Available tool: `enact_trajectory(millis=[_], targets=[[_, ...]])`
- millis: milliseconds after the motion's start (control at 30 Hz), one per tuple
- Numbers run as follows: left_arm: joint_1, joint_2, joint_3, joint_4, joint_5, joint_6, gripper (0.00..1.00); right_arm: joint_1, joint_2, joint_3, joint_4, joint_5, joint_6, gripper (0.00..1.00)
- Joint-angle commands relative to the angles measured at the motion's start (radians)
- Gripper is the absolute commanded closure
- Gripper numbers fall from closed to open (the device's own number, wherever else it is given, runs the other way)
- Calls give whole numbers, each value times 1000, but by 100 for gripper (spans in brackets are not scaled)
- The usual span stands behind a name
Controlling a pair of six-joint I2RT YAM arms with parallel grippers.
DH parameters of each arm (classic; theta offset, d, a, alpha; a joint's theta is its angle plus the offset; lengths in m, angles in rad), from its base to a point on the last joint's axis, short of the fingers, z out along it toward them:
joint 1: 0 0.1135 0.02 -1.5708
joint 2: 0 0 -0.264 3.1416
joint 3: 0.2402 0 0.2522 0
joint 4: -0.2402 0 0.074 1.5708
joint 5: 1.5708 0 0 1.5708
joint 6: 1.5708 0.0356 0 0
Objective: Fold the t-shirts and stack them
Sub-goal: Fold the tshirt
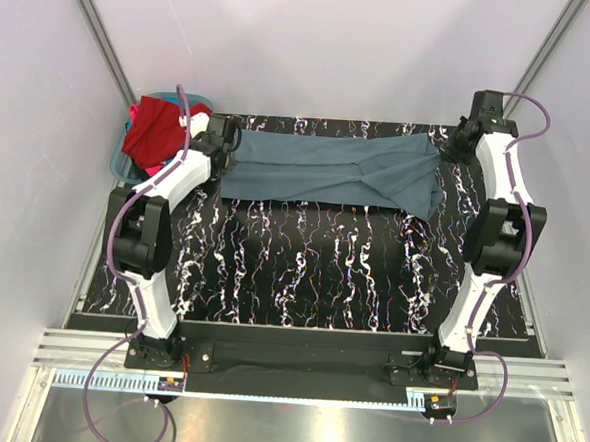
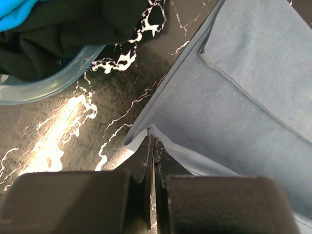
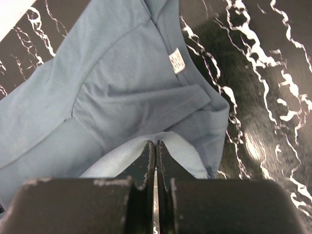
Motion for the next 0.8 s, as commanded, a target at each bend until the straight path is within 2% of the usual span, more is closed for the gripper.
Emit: enact_trajectory(millis=[0,433,767], targets=[[-8,13,54,36,-64,30,100,17,31,82,5,2,-43,100],[-14,45,87,36,-92,56,100,44,198,355,-79,-9,-92,100],[-34,82,143,36,-102,92,100,72,281,500,-107,-7,-126,100]])
